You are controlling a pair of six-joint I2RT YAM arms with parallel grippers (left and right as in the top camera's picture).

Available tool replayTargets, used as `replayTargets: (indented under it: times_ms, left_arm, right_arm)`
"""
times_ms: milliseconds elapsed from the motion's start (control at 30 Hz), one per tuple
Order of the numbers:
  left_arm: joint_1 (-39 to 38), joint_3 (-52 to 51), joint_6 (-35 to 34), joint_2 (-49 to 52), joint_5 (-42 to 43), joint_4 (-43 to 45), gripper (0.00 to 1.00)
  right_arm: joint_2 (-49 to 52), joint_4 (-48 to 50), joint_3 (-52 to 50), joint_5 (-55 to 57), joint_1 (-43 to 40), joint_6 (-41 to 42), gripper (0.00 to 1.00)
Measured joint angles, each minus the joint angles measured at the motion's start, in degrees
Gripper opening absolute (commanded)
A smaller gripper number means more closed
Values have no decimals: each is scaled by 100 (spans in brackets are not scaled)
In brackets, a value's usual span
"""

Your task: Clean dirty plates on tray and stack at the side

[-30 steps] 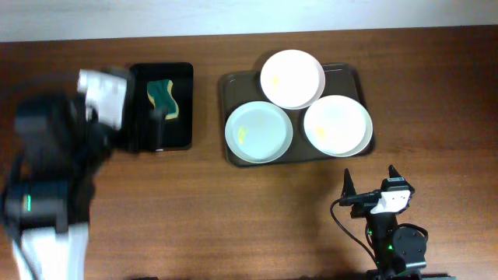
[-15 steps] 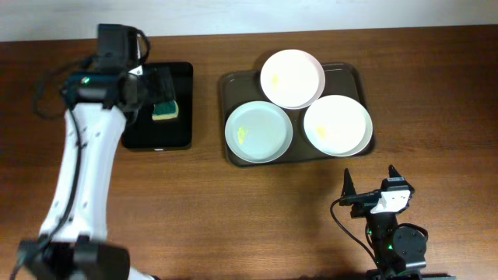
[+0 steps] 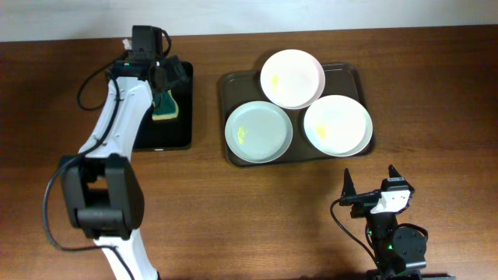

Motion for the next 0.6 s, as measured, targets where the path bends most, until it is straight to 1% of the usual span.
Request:
replayTargets:
  times_ms: [67,167,367,400,433,467,500,533,567,600]
  left_arm:
    - [48,0,-22,205,24,129,91]
    - [188,0,24,439,42,151,93]
    - [409,2,452,885,142,192,92]
    - [420,2,533,962,256,205,91]
    - [420,2,616,1038,391,251,88]
    - [417,2,702,1115,549,284,80]
    - [417,2,758,1182,647,299,74]
    - [409,2,769,1231,728,310,66]
    - [400,2,850,1292,798,315,48]
    - [391,2,894,1305,807,321,34]
  right_arm:
    - [0,0,0,0,0,2,98]
    - [0,0,0,0,0,2,99]
    - [0,0,0,0,0,2,98]
    - [0,0,0,0,0,2,98]
    - [0,0,0,0,0,0,99]
    - [0,0,0,0,0,0,98]
    - [0,0,0,0,0,0,98]
    - [0,0,0,0,0,2,98]
    - [0,0,0,0,0,2,98]
    - [0,0,0,0,0,2,98]
